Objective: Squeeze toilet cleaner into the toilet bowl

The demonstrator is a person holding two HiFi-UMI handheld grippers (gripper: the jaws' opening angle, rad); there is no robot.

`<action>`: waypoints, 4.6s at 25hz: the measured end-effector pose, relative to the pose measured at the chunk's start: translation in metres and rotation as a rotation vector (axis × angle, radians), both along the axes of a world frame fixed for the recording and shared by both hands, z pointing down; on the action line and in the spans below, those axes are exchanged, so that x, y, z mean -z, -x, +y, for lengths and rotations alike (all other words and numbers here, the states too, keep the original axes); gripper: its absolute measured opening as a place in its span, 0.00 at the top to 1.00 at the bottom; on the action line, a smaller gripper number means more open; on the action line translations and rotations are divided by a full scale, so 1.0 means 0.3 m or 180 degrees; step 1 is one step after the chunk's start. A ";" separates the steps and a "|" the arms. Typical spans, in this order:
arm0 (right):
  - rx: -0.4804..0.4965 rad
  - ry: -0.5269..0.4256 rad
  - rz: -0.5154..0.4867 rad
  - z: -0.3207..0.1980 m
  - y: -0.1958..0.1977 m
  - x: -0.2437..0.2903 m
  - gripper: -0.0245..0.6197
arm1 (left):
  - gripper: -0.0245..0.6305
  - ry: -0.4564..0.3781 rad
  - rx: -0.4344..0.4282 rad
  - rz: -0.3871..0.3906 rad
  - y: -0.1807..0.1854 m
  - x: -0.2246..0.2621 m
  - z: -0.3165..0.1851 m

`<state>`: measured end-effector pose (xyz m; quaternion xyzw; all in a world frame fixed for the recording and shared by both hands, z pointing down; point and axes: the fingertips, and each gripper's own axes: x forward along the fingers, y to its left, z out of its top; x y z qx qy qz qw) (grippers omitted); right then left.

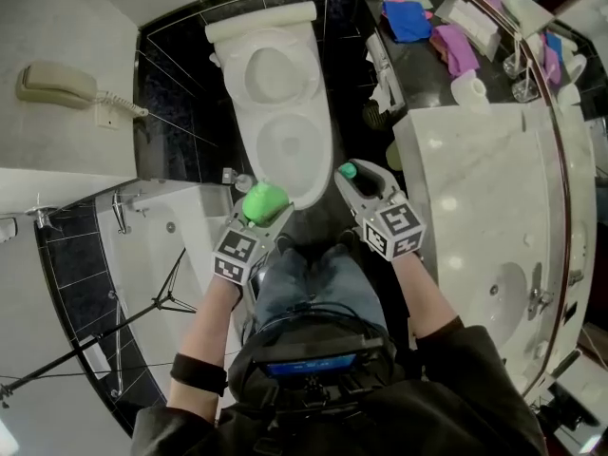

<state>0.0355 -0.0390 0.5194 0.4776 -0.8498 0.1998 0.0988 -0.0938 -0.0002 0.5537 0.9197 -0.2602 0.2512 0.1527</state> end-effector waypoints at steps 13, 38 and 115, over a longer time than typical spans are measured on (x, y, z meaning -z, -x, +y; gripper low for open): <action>0.0234 0.0096 -0.0040 -0.021 -0.050 -0.179 0.73 | 0.67 0.1212 0.0321 0.0539 -0.142 -0.292 0.030; -0.0263 0.0078 0.0247 -0.295 -0.021 -1.022 0.73 | 0.67 0.3290 -0.0024 0.1403 -0.133 -1.277 0.085; -0.1118 0.0141 0.0376 -0.401 -0.360 -1.355 0.73 | 0.69 0.4208 -0.0325 0.1575 -0.532 -1.640 -0.290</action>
